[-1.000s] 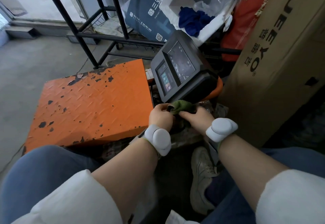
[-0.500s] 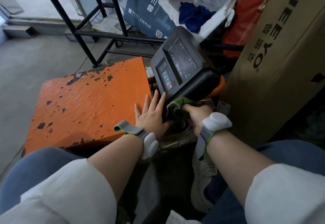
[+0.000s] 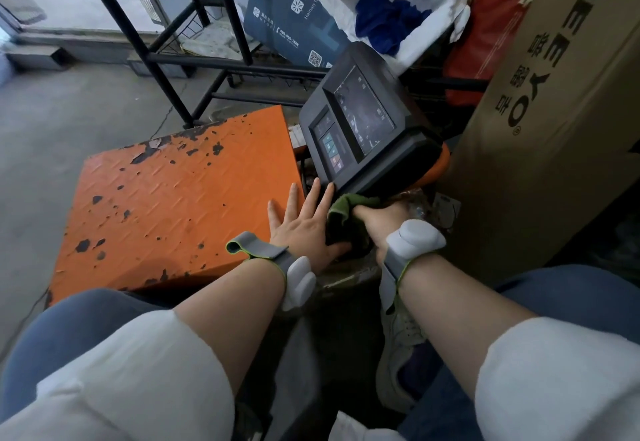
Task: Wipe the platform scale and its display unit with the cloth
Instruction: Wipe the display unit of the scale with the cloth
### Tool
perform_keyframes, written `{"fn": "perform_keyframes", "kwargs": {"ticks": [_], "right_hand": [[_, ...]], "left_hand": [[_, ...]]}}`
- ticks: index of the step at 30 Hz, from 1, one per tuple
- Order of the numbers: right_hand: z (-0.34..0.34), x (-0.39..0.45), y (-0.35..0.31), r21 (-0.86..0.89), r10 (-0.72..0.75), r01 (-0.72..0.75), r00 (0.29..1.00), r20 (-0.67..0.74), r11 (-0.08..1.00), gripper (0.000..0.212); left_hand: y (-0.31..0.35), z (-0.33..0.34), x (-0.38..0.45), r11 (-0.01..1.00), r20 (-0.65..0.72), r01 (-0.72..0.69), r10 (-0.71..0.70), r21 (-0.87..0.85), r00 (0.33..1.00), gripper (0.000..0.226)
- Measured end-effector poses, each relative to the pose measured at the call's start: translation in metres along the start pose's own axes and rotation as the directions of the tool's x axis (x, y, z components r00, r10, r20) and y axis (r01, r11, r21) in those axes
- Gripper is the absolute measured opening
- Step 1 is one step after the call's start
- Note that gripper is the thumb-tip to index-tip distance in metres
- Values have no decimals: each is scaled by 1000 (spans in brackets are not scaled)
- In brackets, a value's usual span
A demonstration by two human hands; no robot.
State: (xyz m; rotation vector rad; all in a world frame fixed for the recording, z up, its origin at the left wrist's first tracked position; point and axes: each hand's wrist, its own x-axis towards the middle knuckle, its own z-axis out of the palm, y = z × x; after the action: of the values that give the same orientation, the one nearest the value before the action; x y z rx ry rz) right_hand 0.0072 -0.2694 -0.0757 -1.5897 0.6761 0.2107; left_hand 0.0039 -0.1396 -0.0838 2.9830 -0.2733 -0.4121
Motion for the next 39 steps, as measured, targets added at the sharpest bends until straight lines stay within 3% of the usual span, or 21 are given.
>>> {"fn": "perform_keyframes", "kwargs": {"ticks": [3,5,9,14,16,20,21,23,27,30,34,37,39], "right_hand": [[-5,-1,-11,158,76,-69,996,-42,985,20],[-12,1,-17,247,23,11,991,-134,969,20],[-16,4,-13,143,-91,132,960,-264,981,21],[-1,-1,-8,66,92,-90,995,-32,994,19],[0,1,-8,28,93,-92,996,-15,995,20],[-12,8,-21,-29,-3,-4,968,-251,1000,70],[-16,8,-24,-35,-17,6,953,-302,999,73],[-19,5,-24,-37,-32,21,950,-310,999,68],[-3,-1,-12,-53,6,-15,987,-163,998,65],[-6,-3,-18,-12,-14,11,977,-211,1000,47],[-25,5,-32,108,-83,130,929,-361,986,56],[-23,2,-28,101,-73,109,947,-311,989,54],[-12,-5,-21,33,-44,55,964,-261,998,35]], "left_hand": [[-1,-1,1,1000,0,-1,1,-17,1000,96],[-1,-1,2,1000,-3,-5,5,-23,1000,96],[0,-2,1,1000,21,-7,8,-18,1000,96],[0,-4,1,1000,34,-3,4,-21,999,97],[0,-4,1,1000,40,1,0,-25,999,98],[0,-4,1,1000,37,0,0,-23,999,99],[0,-4,1,1000,43,1,0,-17,999,99],[0,-4,3,1000,54,2,-1,-8,999,99],[0,-4,2,1000,65,5,-4,-3,998,100],[0,-6,2,1000,60,4,-3,-11,998,99],[0,-5,2,1000,60,-1,2,-16,998,99],[0,-4,2,1000,61,0,0,-1,998,99],[0,-4,2,1000,58,1,0,-2,998,99]]}}
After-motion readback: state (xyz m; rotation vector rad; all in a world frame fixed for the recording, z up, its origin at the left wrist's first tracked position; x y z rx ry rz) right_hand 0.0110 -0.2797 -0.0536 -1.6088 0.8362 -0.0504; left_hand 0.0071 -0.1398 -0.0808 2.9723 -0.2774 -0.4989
